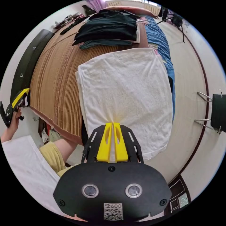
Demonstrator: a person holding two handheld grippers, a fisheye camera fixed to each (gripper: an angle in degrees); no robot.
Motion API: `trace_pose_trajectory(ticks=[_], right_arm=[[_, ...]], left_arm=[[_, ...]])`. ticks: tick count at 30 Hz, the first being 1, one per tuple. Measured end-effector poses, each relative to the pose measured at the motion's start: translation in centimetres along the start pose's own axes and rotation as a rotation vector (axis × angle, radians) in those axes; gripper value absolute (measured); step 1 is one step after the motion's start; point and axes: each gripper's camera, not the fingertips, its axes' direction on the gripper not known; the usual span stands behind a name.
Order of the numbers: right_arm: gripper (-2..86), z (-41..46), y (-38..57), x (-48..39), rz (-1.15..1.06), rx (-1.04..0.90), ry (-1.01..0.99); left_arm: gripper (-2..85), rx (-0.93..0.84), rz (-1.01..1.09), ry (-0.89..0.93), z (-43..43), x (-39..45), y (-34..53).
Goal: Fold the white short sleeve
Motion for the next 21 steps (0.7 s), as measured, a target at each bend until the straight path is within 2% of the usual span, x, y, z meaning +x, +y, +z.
trace_pose_trajectory(ticks=[2, 6, 9, 13, 15, 17, 19, 21], right_arm=[[-0.7, -0.1, 0.7, 1.2, -0.054, 0.013, -0.024], [-0.8, -0.9, 4.3, 3.5, -0.136, 0.133, -0.019], [-0.8, -1.0, 6.8, 5.7, -0.162, 0.202, -0.019], [-0.8, -1.8, 9.7, 8.7, -0.197, 0.290, -0.028], [-0.8, -2.9, 11.7, 10.7, -0.229, 0.388, -0.124], [-0.8, -4.0, 13.4, 11.9, -0.248, 0.484, -0.216], [-0.9, -5.2, 15.1, 12.1, -0.284, 0.577, -0.276], [-0.9, -6.2, 17.0, 10.5, -0.363, 0.664, -0.290]], left_arm=[[0.9, 0.002, -0.099, -0.047, -1.9, 1.8, 1.6], [0.8, 0.024, -0.449, 0.021, -6.2, 7.7, 7.2], [0.8, 0.009, -0.553, -0.002, -9.0, 14.8, 10.3], [0.9, 0.004, -0.506, 0.071, -11.2, 22.2, 12.3], [1.2, 0.009, -0.451, 0.061, -12.2, 25.3, 13.1], [1.5, 0.015, -0.485, 0.063, -12.6, 26.5, 13.8], [2.0, 0.049, -0.506, 0.123, -13.4, 27.5, 14.5], [3.8, 0.173, -0.505, 0.210, -15.5, 29.2, 15.6]])
